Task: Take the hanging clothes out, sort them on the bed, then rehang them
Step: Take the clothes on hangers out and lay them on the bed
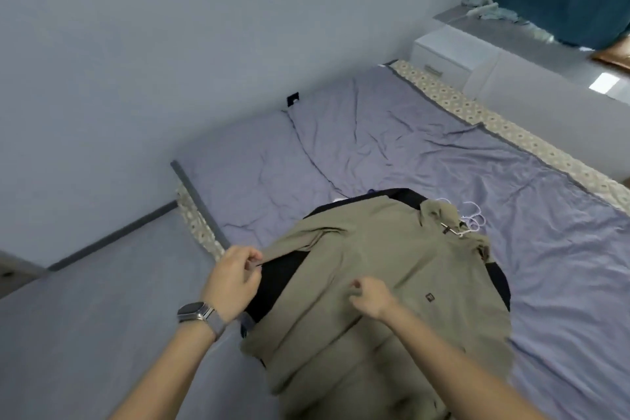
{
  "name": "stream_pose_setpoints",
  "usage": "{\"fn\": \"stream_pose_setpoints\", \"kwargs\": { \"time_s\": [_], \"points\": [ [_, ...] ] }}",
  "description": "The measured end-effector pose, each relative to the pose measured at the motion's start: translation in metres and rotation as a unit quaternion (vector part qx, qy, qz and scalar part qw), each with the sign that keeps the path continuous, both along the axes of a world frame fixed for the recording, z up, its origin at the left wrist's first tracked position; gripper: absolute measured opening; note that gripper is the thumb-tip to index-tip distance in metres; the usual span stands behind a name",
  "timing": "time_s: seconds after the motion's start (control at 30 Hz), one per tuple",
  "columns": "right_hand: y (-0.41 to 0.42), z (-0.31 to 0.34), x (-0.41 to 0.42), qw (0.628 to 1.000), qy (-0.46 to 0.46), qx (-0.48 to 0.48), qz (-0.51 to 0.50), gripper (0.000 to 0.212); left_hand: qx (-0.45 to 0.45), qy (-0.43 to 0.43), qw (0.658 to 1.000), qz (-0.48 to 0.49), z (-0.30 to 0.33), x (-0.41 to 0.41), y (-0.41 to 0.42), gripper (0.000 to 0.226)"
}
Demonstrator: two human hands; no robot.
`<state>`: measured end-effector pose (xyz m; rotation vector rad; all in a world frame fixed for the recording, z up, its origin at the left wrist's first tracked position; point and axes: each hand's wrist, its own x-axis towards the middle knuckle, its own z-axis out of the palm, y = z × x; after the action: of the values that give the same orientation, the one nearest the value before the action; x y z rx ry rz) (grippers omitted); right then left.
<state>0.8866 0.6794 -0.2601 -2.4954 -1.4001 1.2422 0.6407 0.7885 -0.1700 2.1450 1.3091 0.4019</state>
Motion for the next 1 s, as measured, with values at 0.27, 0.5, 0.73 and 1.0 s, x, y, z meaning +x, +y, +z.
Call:
{"fn": "stream_pose_setpoints", "kwargs": {
  "time_s": [0.27,0.5,0.73,1.0],
  "points": [
    [0.071,0.068,-0.182,0.979,0.087,0.103,0.151,0.030,-0.023,-0.011,0.959,0.283,0.018,-0.220,-0.053,0.022],
    [0.033,0.125,-0.406,0.924,0.139,0.180,0.308,0.032,0.009,-0.036,0.883,0.468,0.059,-0.423,-0.221,0.028],
    [-0.090,0.157,-0.632,0.815,0.178,0.191,0.517,0.032,0.023,-0.012,0.786,0.618,0.088,-0.567,-0.429,0.030],
    [-0.221,0.167,-0.799,0.685,0.203,0.178,0.677,0.035,0.046,-0.032,0.636,0.770,0.098,-0.632,-0.602,0.026]
  ]
}}
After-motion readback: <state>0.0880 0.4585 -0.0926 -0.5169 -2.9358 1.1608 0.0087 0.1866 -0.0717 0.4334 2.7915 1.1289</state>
